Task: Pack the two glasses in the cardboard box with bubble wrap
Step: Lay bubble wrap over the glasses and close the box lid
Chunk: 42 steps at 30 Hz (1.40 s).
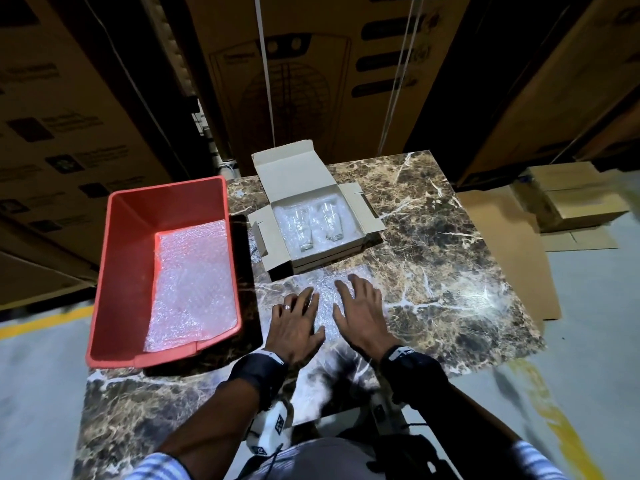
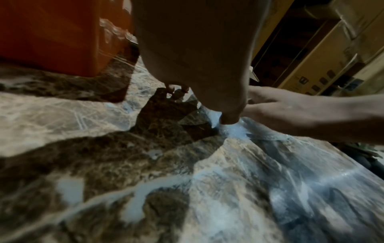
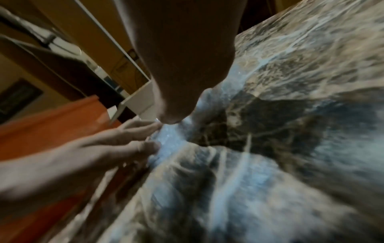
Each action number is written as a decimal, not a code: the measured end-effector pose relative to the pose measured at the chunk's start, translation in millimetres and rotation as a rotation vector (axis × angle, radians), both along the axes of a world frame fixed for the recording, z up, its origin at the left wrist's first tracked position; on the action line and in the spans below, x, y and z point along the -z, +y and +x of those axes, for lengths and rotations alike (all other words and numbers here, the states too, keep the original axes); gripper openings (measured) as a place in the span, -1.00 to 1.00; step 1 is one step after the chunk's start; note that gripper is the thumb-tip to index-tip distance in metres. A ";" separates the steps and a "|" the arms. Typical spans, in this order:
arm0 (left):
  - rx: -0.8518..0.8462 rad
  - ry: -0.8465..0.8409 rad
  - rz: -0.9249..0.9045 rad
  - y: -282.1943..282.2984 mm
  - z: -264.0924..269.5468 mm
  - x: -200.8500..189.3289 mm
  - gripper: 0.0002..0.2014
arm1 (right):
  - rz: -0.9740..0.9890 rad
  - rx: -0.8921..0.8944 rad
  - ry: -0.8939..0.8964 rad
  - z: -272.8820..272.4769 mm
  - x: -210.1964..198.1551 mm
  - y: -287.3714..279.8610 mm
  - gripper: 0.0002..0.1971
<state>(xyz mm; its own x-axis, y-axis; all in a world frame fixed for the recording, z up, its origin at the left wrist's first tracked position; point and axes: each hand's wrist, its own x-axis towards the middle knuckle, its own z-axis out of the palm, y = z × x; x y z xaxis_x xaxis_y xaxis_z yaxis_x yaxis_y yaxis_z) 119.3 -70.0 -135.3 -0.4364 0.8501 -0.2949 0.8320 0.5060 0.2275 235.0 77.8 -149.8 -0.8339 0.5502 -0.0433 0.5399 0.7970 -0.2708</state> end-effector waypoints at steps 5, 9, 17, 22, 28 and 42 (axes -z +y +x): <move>0.044 0.026 -0.005 -5.0 2.6 4.8 -0.19 | 0.016 -0.063 -0.032 25.3 18.9 -2.7 -0.37; 0.037 0.014 -0.001 -6.3 4.9 3.4 -0.18 | -0.008 -0.030 -0.115 29.9 18.5 12.9 -0.26; 0.037 0.023 -0.029 -7.7 6.3 2.4 -0.16 | -0.038 0.056 -0.202 29.7 8.9 26.0 -0.09; 0.039 0.021 -0.047 -9.4 8.2 -0.8 -0.16 | -0.087 0.167 -0.210 27.3 2.4 20.0 -0.19; 0.012 -0.020 -0.049 -5.8 10.9 -5.0 -0.16 | -0.196 0.354 0.138 32.7 -16.0 7.1 -0.34; -0.108 -0.195 0.084 -4.0 2.4 -11.5 -0.14 | -1.182 0.781 0.301 28.8 -55.6 42.3 -0.59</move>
<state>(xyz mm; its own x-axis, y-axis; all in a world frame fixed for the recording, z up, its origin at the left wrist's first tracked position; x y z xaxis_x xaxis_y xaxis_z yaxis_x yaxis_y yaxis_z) 121.7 -74.0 -123.8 -0.4674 0.8268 -0.3129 0.7103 0.5620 0.4240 263.8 120.1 -94.1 -0.4029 0.6275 -0.6663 0.5288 -0.4346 -0.7290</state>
